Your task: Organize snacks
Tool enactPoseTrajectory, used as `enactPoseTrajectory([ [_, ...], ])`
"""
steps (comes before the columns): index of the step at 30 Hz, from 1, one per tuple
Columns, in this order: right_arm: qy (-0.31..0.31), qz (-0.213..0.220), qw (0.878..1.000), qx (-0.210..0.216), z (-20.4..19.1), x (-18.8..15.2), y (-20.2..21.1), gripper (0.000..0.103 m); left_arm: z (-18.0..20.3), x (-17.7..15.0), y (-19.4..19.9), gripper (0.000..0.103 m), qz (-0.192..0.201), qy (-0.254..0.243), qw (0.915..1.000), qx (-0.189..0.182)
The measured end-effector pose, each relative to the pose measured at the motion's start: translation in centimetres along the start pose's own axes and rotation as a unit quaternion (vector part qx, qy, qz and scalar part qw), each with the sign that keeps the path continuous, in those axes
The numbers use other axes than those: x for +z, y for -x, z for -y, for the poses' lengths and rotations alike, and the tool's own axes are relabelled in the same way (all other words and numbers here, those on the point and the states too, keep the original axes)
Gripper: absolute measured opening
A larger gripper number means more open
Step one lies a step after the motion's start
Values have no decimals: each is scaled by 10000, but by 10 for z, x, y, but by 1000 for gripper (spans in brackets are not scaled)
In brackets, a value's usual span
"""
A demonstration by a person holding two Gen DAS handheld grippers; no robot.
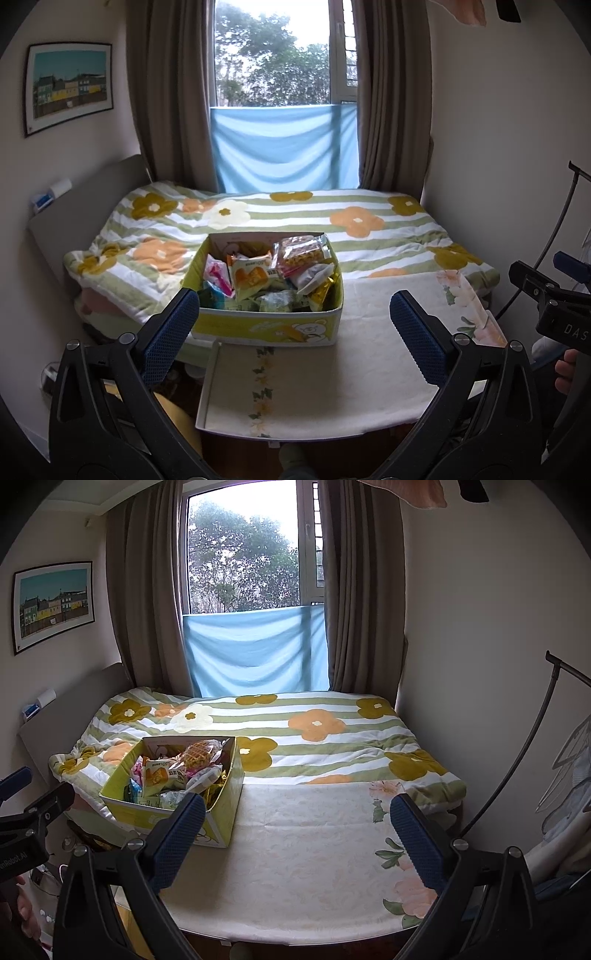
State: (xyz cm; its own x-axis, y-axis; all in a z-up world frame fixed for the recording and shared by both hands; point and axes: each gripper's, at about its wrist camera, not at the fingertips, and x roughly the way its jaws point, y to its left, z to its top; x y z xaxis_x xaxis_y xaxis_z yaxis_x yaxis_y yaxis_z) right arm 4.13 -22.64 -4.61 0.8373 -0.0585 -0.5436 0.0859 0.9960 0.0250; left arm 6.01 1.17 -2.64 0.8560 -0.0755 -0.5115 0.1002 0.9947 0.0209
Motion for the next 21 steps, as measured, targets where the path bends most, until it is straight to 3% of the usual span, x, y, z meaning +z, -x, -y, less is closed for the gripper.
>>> enactPoseTrajectory([
  [21, 0, -1, 10000, 5, 0, 0, 0, 100, -4, -9, 1, 103, 23, 156, 9997, 198],
])
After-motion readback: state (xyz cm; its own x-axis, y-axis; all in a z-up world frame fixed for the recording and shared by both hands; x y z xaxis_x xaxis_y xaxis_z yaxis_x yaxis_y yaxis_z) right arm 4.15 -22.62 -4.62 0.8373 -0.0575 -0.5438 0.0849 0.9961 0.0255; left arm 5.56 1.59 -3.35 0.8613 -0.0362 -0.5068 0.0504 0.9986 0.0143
